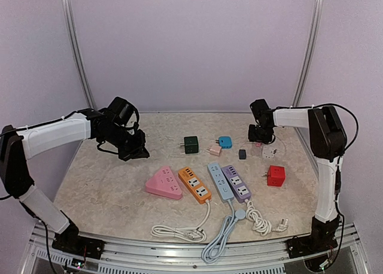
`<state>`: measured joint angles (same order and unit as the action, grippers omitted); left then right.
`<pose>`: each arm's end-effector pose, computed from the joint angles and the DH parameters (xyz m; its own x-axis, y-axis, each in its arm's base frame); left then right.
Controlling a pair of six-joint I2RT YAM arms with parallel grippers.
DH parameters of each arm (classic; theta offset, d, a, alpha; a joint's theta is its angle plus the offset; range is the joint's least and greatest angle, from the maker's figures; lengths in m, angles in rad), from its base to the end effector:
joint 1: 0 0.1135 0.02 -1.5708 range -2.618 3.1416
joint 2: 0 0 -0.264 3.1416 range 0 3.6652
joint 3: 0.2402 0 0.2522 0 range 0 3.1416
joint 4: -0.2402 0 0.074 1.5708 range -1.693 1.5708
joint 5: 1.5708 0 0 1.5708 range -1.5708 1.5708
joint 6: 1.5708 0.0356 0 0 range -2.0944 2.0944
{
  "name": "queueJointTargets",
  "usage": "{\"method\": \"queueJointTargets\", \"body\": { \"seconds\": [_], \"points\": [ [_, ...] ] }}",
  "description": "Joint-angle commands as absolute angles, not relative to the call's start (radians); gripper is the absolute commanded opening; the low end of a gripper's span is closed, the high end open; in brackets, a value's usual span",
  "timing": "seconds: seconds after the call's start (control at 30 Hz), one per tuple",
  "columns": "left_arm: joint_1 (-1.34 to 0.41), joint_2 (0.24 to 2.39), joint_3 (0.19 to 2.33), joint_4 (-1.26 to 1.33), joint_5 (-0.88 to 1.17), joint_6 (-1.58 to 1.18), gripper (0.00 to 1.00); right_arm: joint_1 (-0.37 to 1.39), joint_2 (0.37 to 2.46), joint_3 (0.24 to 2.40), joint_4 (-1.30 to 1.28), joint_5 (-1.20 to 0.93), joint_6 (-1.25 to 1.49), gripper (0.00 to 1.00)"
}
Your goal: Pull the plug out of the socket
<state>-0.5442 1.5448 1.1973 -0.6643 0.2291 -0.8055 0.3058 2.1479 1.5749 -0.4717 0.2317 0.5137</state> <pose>0.2709 -0.1734 0.2583 -0.9404 -0.2518 -0.2285 -0.1024 0.8505 -0.5158 0.4382 0.1298 0.1584 -0.8082 0.2464 -0.5349 0.2458 0.9665 0.0738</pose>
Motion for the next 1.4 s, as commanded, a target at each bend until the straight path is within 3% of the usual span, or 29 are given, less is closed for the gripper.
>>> {"method": "queueJointTargets", "body": {
  "seconds": [0.0,0.83,0.97,1.1,1.23,1.37],
  "points": [
    [-0.54,1.554,1.194,-0.662,0.236,-0.803,0.0,0.336,2.1,1.617,-0.505,0.24,0.517,0.42],
    [-0.543,1.55,1.197,-0.65,0.234,-0.801,0.0,0.387,1.988,1.569,-0.478,0.212,0.515,0.42],
    [-0.534,1.541,1.206,-0.657,0.224,-0.795,0.0,0.389,1.896,1.51,-0.432,0.209,0.507,0.52],
    [-0.513,1.513,1.208,-0.656,0.208,-0.782,0.01,0.39,1.784,1.437,-0.387,0.22,0.499,0.76],
    [-0.48,1.458,1.2,-0.651,0.19,-0.762,0.16,0.389,1.652,1.342,-0.346,0.251,0.49,0.87],
    [-0.448,1.394,1.184,-0.646,0.166,-0.747,0.38,0.389,1.509,1.226,-0.283,0.281,0.471,0.94]
  ]
}}
